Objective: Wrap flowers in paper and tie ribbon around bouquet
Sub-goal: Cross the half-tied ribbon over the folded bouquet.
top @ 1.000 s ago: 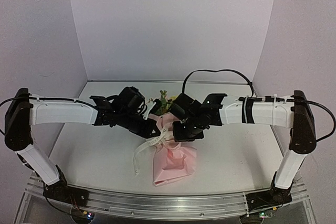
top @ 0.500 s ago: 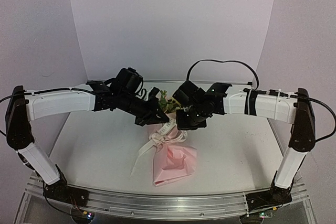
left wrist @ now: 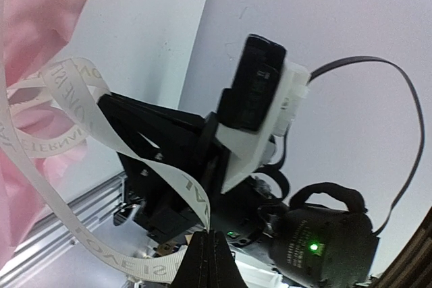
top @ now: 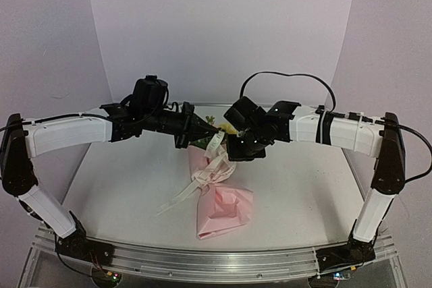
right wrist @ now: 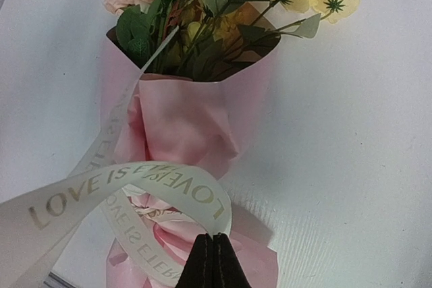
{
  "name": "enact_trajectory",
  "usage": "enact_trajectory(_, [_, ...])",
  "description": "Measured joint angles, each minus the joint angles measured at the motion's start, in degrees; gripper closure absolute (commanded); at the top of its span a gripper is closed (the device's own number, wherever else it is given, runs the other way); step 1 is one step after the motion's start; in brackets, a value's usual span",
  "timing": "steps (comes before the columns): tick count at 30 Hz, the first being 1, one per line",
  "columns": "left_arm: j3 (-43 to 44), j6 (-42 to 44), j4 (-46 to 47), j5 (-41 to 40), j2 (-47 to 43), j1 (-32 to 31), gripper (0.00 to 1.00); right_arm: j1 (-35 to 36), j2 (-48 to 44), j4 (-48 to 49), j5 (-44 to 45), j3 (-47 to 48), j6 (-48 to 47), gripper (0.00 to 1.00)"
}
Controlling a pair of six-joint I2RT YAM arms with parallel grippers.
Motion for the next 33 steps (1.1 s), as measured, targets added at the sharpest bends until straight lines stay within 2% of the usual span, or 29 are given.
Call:
enact_trajectory(4, [1.78, -4.64, 1.41, -0.92, -0.56, -1.09, 1.0, -0.17, 0.0, 0.8, -1.04, 0.0, -0.41, 1.0])
enact_trajectory(12, [2.78, -6.88, 2.73, -0.65, -0.85, -2.79, 0.99, -1.25, 0.01, 2.49, -2.67, 0.0, -0.36, 1.0])
enact_trajectory(15, [3.21, -5.79, 0.93, 0.44, -0.81, -2.83, 0.94, -2.04, 0.02, 3.09, -2.96, 0.0, -0.13, 1.0])
enact_trajectory(18, [7.94, -2.0, -3.14, 2.83, 0.75, -3.37, 0.91, -2.66, 0.35, 3.56, -2.97, 0.0, 0.44, 1.0])
enact_trajectory(22, [9.73, 0.11, -0.96, 7.34, 1.3, -4.25, 0.9, -3.24, 1.37, 4.2, -3.16, 0.0, 1.14, 1.0])
enact_trajectory(26, [5.73, -1.0, 7.25, 10.98, 1.66, -4.61, 0.92, -3.6, 1.73, 4.53, -3.82, 0.0, 1.18, 1.0])
enact_trajectory(29, [1.29, -2.16, 13.66, 12.29, 2.55, -4.44, 0.99, -3.65, 1.73, 4.65, -4.07, 0.0, 1.19, 1.0])
enact_trajectory(33, [-6.1, -1.44, 15.56, 10.46, 2.34, -2.54, 1.0, -3.65, 1.73, 4.67, -4.29, -0.03, 1.43, 1.0])
